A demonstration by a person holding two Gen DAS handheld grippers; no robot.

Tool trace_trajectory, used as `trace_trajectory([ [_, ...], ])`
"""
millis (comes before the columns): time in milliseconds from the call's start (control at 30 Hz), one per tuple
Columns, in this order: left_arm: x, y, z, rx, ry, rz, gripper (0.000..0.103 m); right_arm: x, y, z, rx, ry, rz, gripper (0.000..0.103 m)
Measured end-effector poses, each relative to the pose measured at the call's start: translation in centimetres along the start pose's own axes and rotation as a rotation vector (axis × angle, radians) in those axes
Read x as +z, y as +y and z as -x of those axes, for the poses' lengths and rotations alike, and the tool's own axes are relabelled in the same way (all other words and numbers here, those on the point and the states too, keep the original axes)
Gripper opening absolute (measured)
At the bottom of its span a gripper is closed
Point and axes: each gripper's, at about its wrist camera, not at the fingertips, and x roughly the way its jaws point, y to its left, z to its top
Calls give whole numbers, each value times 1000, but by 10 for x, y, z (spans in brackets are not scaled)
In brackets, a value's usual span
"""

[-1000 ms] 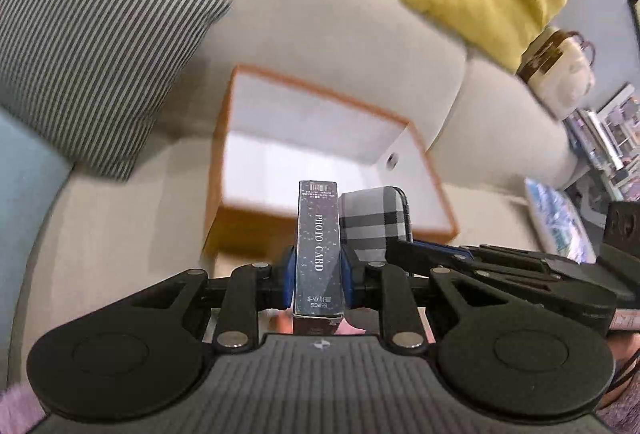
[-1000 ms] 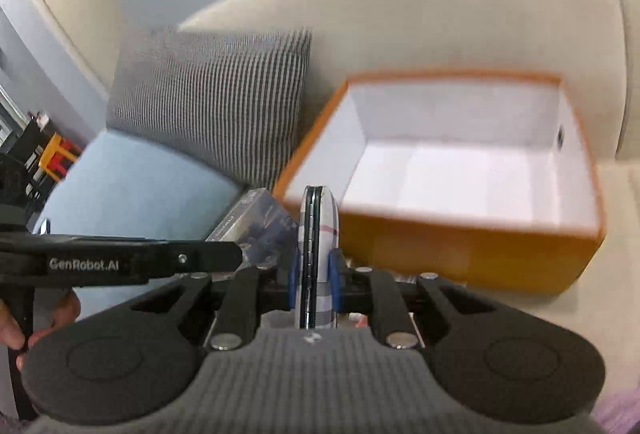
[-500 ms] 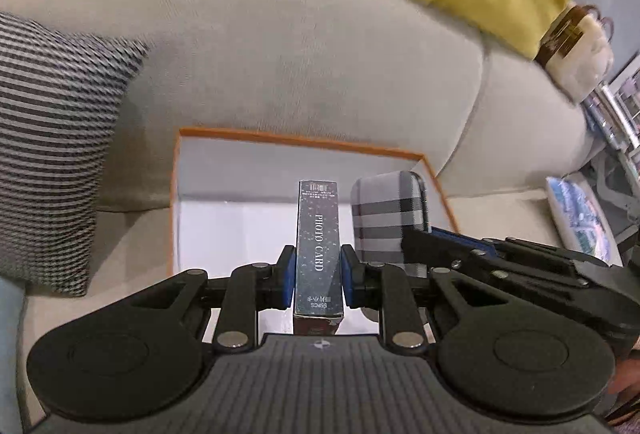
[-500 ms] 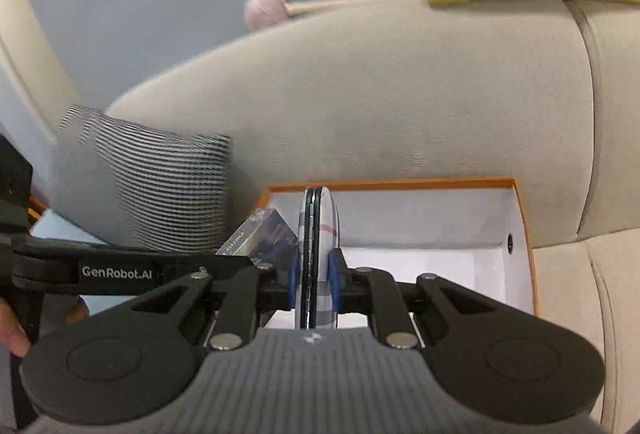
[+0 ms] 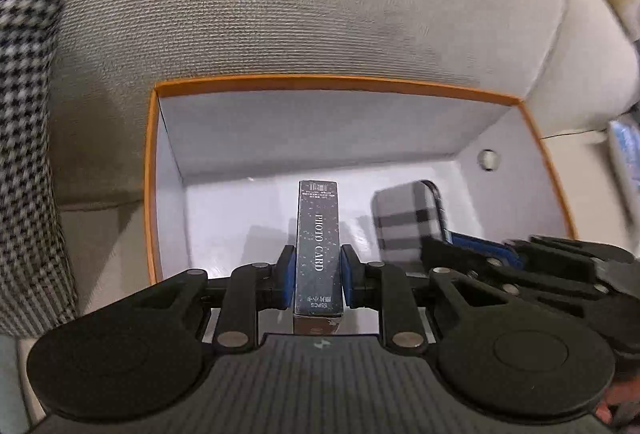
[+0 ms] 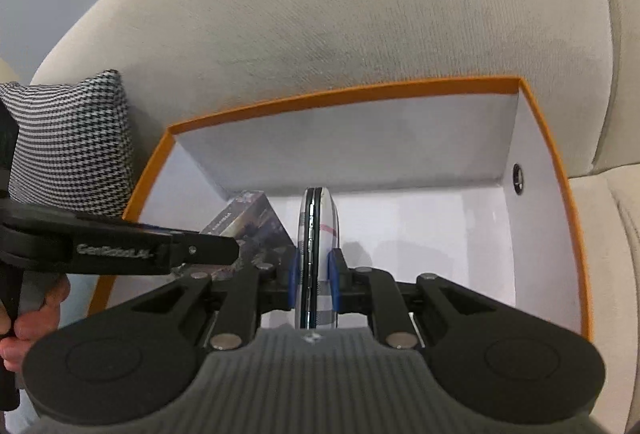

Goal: Organize rigid objects
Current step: 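Carry the photo card box and plaid case with both tools into the orange box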

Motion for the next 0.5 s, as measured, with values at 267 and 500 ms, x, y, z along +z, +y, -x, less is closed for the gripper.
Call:
trace_trajectory([
  [267, 8, 2, -25, 36, -79, 78, 25, 2, -15, -12, 38, 15, -50, 16],
  [500, 4, -10, -35, 168, -35, 18, 32, -3, -22, -6, 43, 35, -53, 16],
])
